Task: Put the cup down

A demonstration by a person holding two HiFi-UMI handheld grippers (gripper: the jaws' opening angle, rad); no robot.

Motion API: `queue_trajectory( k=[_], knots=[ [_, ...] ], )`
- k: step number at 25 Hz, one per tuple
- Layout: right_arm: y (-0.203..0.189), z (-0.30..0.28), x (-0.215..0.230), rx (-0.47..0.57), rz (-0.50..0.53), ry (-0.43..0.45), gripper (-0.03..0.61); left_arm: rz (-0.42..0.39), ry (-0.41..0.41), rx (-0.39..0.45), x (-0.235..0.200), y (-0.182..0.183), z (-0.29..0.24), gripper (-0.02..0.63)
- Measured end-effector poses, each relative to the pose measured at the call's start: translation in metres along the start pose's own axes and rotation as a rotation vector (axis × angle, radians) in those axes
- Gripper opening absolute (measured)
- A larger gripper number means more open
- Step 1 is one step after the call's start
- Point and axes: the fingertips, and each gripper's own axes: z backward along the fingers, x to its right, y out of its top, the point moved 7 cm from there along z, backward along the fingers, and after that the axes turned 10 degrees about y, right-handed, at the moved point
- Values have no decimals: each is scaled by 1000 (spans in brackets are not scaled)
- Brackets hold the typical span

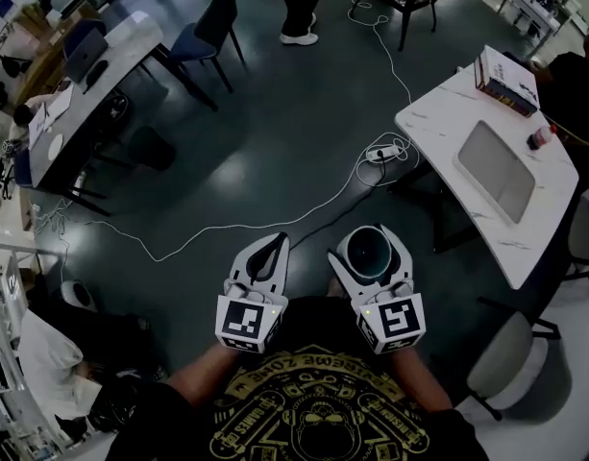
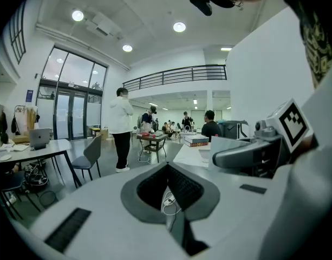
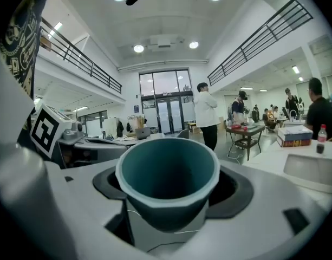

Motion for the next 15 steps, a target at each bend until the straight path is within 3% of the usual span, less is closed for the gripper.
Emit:
queue_trajectory(
  k=[15],
  knots=[
    [2, 46, 65, 20, -34, -128, 380, -48, -159, 8, 72, 27, -72, 8]
  ],
)
